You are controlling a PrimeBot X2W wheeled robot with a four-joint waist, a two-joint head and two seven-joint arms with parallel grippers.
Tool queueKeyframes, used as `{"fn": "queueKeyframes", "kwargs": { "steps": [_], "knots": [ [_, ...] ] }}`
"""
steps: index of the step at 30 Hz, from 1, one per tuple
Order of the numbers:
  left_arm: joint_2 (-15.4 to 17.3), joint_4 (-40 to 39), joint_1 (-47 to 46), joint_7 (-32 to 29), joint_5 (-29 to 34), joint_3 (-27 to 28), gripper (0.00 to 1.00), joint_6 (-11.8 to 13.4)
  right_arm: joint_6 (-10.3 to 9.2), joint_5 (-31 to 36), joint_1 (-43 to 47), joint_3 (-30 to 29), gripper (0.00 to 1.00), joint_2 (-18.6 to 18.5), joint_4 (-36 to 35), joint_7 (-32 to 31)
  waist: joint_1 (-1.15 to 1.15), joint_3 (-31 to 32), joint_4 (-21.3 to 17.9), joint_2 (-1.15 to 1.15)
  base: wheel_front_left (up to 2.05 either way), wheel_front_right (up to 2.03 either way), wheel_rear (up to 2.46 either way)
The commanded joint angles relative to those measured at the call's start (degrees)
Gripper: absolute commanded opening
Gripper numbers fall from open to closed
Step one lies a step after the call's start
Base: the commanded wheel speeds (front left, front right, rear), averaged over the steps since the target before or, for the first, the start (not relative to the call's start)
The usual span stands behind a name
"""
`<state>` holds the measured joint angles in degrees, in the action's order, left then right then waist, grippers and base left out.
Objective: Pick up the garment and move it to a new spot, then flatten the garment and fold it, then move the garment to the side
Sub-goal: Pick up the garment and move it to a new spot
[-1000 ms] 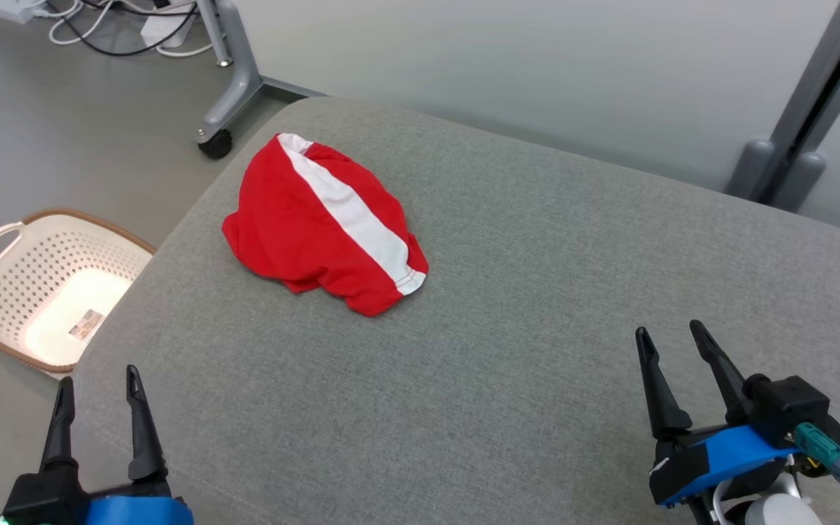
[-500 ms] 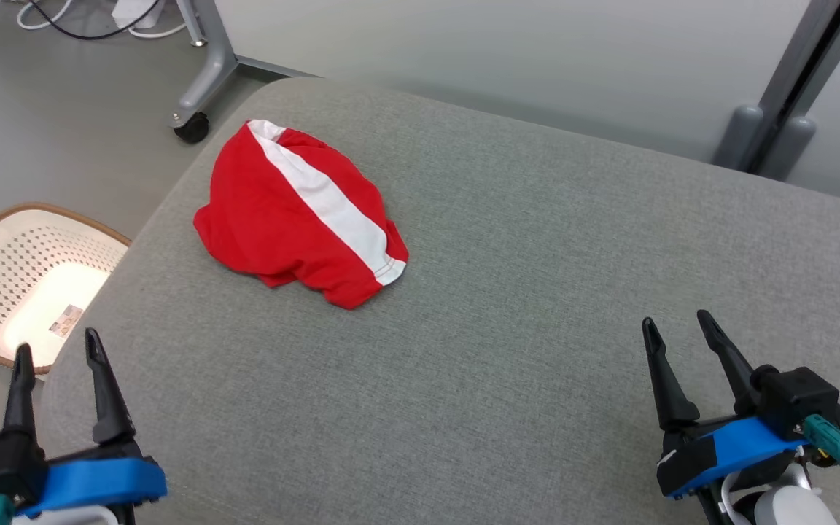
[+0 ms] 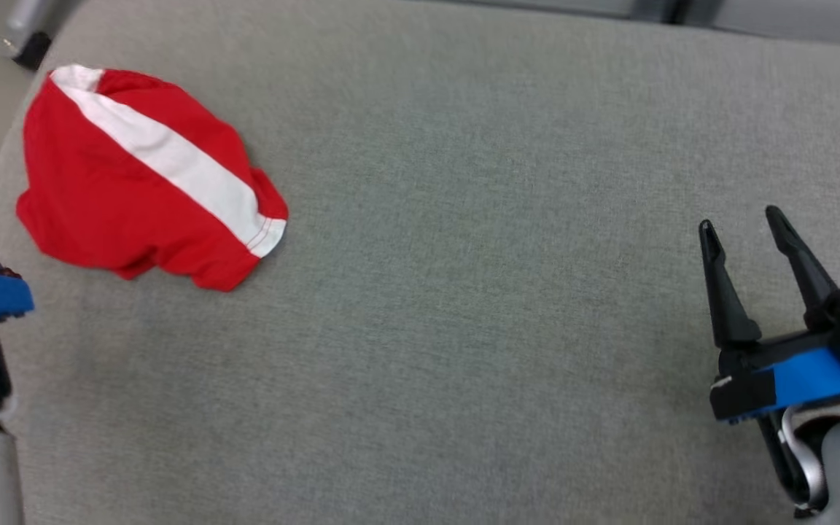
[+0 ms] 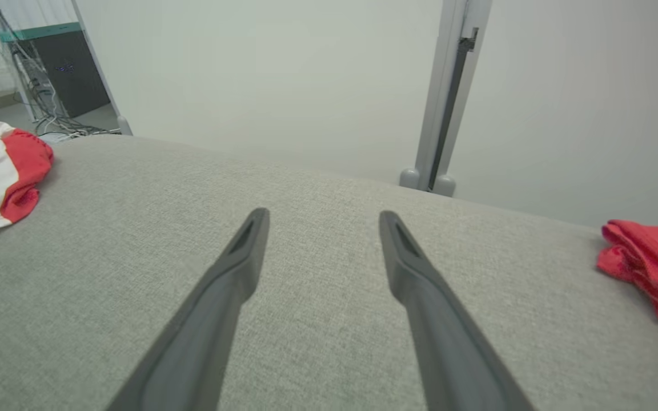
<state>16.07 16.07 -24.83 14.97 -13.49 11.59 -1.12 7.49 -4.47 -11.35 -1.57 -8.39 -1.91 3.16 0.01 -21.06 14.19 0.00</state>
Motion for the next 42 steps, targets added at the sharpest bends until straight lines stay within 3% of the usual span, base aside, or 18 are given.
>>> {"fn": "queueKeyframes", "kwargs": {
  "steps": [1, 7, 15, 19, 28, 34, 36, 37, 42],
  "knots": [
    [0.47, 0.44, -1.12, 0.05, -0.22, 0.22, 1.00, -0.20, 0.00, 0.54, -0.67, -0.15, 1.00, -0.61, -0.61, -0.07, -0.01, -0.64, -0.16, 0.00, 0.00, 0.00, 0.00],
    [4.96, 7.30, -10.08, -0.04, -1.09, 1.10, 1.00, -1.66, 0.00, 1.24, -2.16, -2.35, 1.00, -2.29, -5.06, -1.09, -0.01, -6.16, -3.98, 0.00, 0.00, 0.00, 0.00],
    [8.15, 18.34, -18.47, -2.54, -2.84, 0.87, 1.00, -2.90, 0.00, 2.13, -2.20, -4.26, 1.00, -3.36, -11.51, -2.96, -0.01, -11.53, -7.17, 0.00, 0.00, 0.00, 0.00],
    [7.61, 24.25, -21.41, -5.08, -3.99, 0.00, 1.00, -3.43, 0.00, 2.23, -1.11, -5.27, 1.00, -3.57, -13.31, -3.89, -0.01, -13.20, -7.66, 0.00, 0.00, 0.00, 0.00],
    [5.53, 34.98, -24.04, -16.84, -7.81, -1.97, 1.00, -5.25, 0.00, 2.28, -0.51, -5.98, 1.00, -3.65, -14.71, -4.30, -0.01, -14.26, -7.54, 0.00, 0.00, 0.00, 0.00],
    [5.67, 36.21, -24.69, -20.63, -9.78, -2.90, 1.00, -6.11, 0.00, 2.11, -0.83, -5.60, 1.00, -3.35, -14.34, -4.20, -0.01, -14.07, -7.66, 0.00, 0.00, 0.00, 0.00],
    [5.88, 36.45, -24.88, -20.92, -10.05, -3.11, 0.27, -6.10, 0.00, 2.01, -1.06, -5.50, 1.00, -3.31, -14.08, -4.06, -0.01, -13.84, -7.88, 0.00, 0.00, 0.00, 0.00],
    [5.93, 36.52, -24.99, -20.90, -10.19, -3.19, 0.04, -6.12, 0.00, 1.92, -1.23, -5.47, 1.00, -3.20, -13.90, -3.92, -0.01, -13.71, -8.02, 0.00, 0.00, 0.00, 0.00],
    [6.95, 35.97, -24.66, -19.22, -10.04, -3.52, 0.00, -6.13, 0.00, 1.66, -1.53, -5.05, 1.00, -2.17, -12.45, -2.88, -0.01, -12.05, -8.86, 0.00, 0.00, 0.00, 0.00]
  ]
}}
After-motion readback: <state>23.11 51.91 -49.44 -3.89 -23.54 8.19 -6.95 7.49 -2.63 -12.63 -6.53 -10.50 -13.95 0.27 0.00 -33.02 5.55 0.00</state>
